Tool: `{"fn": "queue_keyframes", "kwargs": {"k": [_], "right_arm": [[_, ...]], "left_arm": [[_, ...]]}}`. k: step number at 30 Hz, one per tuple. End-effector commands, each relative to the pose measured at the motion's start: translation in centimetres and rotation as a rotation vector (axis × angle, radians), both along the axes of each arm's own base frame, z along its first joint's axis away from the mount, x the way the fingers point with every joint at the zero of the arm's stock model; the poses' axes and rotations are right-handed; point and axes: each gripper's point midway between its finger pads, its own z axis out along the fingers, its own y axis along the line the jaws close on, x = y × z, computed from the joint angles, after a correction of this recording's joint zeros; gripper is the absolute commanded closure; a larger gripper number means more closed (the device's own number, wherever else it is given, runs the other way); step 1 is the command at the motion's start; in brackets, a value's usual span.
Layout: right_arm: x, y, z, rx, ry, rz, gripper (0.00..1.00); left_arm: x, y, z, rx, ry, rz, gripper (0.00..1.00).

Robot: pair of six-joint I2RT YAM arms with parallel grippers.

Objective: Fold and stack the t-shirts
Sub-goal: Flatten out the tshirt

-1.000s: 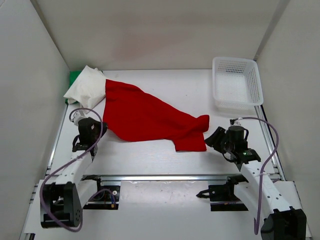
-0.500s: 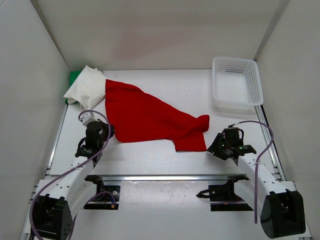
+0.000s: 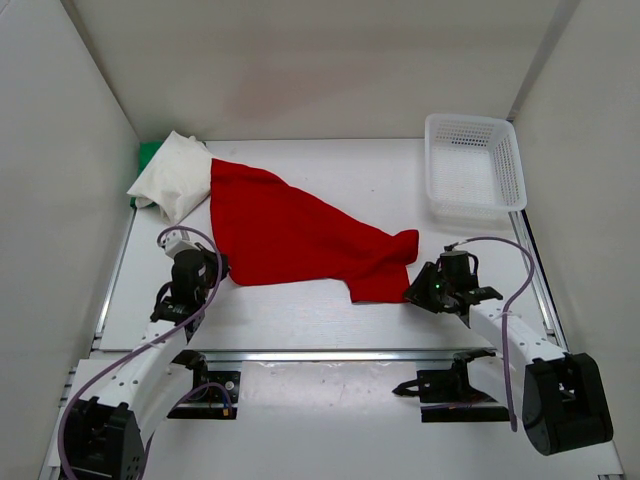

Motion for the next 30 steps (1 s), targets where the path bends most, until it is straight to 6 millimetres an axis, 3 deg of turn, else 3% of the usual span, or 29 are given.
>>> {"fn": "queue_keyframes", "kwargs": {"k": [1,5,7,11,12,14,15,16,17,18,20,21,23,24,25,26,27,28,29,30], "right_arm": [[-0.6,-0.2,-1.5,-0.016,0.03,-0.012,0.67],[-0.1,-0.6,-1.5,-0.024,0.011,-0.031,0.7],[0.4,-0.8,-1.1,-0.018,-0.004,-0.035,0.77],[0.7,-0.7,-0.6,-0.035,-0.013,-0.029,0.99],[0.7,-0.7,-0.4,-0.053,-0.022,-0.02,1.0],[1.8,0.4,2.2,-0.07,-0.098,0.007,1.0],[2.0,0.2,3.2,-0.095,-0.126,0.004,1.0],[2.6,0.1,5.3,-0.123,-0.17,-0.001,1.0],[3.7,0.3,8.6,-0.115,-0.254,-0.001,1.0],[3.7,0.0,10.0,-0.138,-0.271,0.0,1.0],[5.0,-0.9,17.6,-0.157,-0.438,-0.031,1.0],[4.9,-1.4,19.3,-0.172,-0.452,-0.041,1.0],[5.3,-2.4,27.5,-0.2,-0.582,-0.047,1.0],[5.3,-2.8,32.3,-0.207,-0.67,-0.056,1.0],[4.8,-3.2,36.4,-0.217,-0.736,-0.064,1.0],[5.0,-2.8,38.0,-0.221,-0.759,-0.043,1.0],[4.7,-2.8,41.8,-0.229,-0.823,-0.045,1.0],[3.5,-3.7,46.0,-0.229,-0.899,-0.082,1.0],[4.1,-3.2,46.6,-0.257,-0.888,-0.06,1.0],[4.1,-2.7,49.7,-0.257,-0.939,-0.042,1.0]], "left_arm": [[0.1,0.3,1.0,0.015,-0.018,0.015,1.0],[-0.1,0.2,0.8,0.014,-0.017,0.01,1.0],[-0.2,0.2,0.9,0.027,-0.016,0.004,1.0],[-0.4,0.1,0.7,0.033,-0.021,-0.01,1.0],[-0.4,0.0,0.7,0.051,-0.026,-0.03,1.0],[0.3,-0.8,2.3,0.048,-0.055,-0.074,1.0],[0.3,-0.6,2.1,0.08,-0.031,-0.085,1.0],[0.9,-1.0,4.3,0.083,-0.054,-0.105,1.0],[1.5,-1.3,6.1,0.088,-0.051,-0.126,1.0],[1.9,-1.6,7.1,0.097,-0.056,-0.146,1.0],[2.8,-2.0,13.6,0.075,-0.135,-0.187,1.0],[3.4,-1.3,14.9,0.074,-0.149,-0.173,1.0],[4.1,-0.9,22.9,0.02,-0.269,-0.22,1.0],[4.7,-1.5,23.9,-0.003,-0.266,-0.268,1.0],[5.0,-1.2,27.2,-0.024,-0.31,-0.287,1.0],[4.9,-0.6,30.6,-0.031,-0.366,-0.276,1.0],[4.9,-0.8,33.0,-0.034,-0.396,-0.299,1.0],[5.4,-0.4,33.5,-0.032,-0.39,-0.298,1.0],[4.9,-0.3,36.1,-0.021,-0.424,-0.295,1.0],[4.9,-0.3,37.7,-0.025,-0.445,-0.297,1.0]]}}
